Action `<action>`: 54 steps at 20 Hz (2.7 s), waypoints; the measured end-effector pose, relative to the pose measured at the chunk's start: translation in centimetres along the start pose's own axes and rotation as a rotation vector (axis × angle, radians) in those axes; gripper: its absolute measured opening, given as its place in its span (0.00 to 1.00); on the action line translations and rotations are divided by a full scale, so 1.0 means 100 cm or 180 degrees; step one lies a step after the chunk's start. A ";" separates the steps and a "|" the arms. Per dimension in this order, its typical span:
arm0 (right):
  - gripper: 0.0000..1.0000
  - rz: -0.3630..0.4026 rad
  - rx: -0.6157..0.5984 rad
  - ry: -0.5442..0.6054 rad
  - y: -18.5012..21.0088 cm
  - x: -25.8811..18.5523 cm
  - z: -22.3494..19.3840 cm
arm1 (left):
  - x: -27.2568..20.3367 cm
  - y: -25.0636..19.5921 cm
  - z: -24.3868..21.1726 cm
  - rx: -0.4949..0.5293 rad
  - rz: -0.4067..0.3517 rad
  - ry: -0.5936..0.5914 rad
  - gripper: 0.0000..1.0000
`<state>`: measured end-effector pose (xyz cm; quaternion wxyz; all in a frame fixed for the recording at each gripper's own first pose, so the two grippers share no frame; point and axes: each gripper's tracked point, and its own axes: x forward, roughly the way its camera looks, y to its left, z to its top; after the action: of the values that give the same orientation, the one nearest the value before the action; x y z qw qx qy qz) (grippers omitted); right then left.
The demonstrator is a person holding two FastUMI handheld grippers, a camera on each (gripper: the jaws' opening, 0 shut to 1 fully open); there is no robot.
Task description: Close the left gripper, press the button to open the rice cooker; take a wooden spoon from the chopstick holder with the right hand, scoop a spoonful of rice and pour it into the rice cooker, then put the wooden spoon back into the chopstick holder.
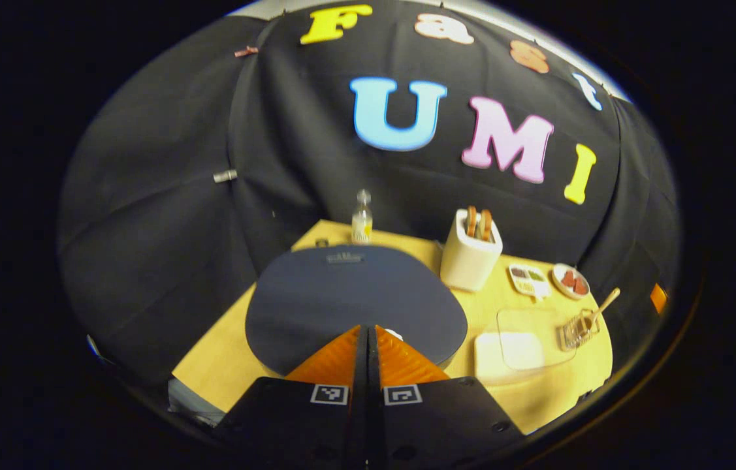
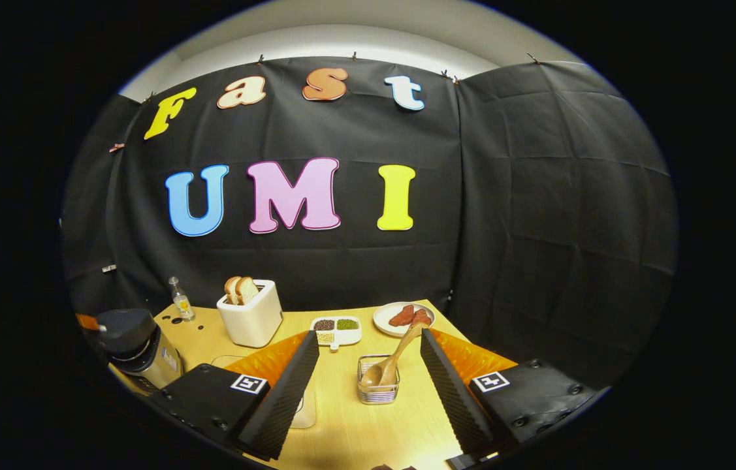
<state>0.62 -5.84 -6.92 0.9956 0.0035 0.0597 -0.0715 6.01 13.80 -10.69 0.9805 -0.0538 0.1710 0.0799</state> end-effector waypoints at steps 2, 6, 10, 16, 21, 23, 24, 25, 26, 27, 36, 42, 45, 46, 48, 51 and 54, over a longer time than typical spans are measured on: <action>0.98 -0.0033 -0.0012 -0.0009 -0.007 0.001 0.002 | -0.025 0.001 0.043 0.0087 0.0102 -0.0442 0.06; 0.98 -0.0045 0.0043 -0.0001 -0.014 0.006 0.004 | -0.056 -0.010 0.064 0.0187 0.0144 -0.0797 0.07; 0.98 -0.0025 0.0117 0.0035 -0.022 0.016 -0.001 | -0.062 -0.034 0.053 0.0082 -0.0019 -0.0834 0.08; 0.98 -0.0020 0.0173 0.0220 -0.036 0.047 -0.016 | -0.067 -0.054 0.043 0.0020 -0.0014 -0.0787 0.55; 0.99 0.0044 0.0328 0.0468 -0.046 0.082 -0.035 | -0.065 -0.079 0.037 0.0031 -0.0015 -0.0826 0.95; 0.99 0.0073 0.0371 0.0558 -0.049 0.099 -0.044 | -0.064 -0.087 0.032 0.0055 0.0041 -0.0780 0.95; 0.99 0.0078 0.0386 0.0617 -0.051 0.107 -0.051 | -0.063 -0.091 0.029 0.0057 0.0070 -0.0755 0.95; 0.99 0.0081 0.0416 0.0706 -0.053 0.116 -0.058 | -0.062 -0.093 0.026 0.0055 0.0113 -0.0732 0.95; 0.99 0.0086 0.0467 0.0792 -0.054 0.126 -0.067 | -0.060 -0.094 0.022 0.0060 0.0169 -0.0684 0.95; 0.99 0.0092 0.0508 0.0882 -0.054 0.135 -0.076 | -0.060 -0.094 0.015 0.0069 0.0229 -0.0639 0.95; 0.99 0.0167 0.0596 0.1452 -0.057 0.203 -0.152 | -0.071 -0.091 -0.036 -0.0210 0.0647 -0.0274 0.95; 0.91 0.0215 0.0961 0.1495 -0.045 0.239 -0.169 | -0.076 -0.089 -0.069 -0.0377 0.0779 -0.0103 0.95; 0.66 0.0078 0.1007 0.1512 -0.053 0.247 -0.174 | -0.077 -0.089 -0.081 -0.0346 0.0829 -0.0060 0.96; 0.55 0.0046 0.1003 0.1500 -0.054 0.248 -0.173 | -0.076 -0.089 -0.088 -0.0318 0.0855 -0.0019 0.96; 0.31 0.0029 0.1038 0.1484 -0.053 0.247 -0.169 | -0.077 -0.092 -0.100 -0.0293 0.0852 0.0068 0.96; 0.28 -0.0001 0.1054 0.1482 -0.049 0.255 -0.171 | -0.078 -0.102 -0.110 -0.0297 0.0736 0.0128 0.96; 0.18 0.0029 0.1114 0.1515 -0.044 0.235 -0.157 | -0.077 -0.105 -0.112 -0.0285 0.0666 0.0154 0.96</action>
<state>21.22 -13.25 -25.27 0.9382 0.1921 0.2783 -0.0735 -3.01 0.95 -17.72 0.9590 -0.0813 0.1955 0.1881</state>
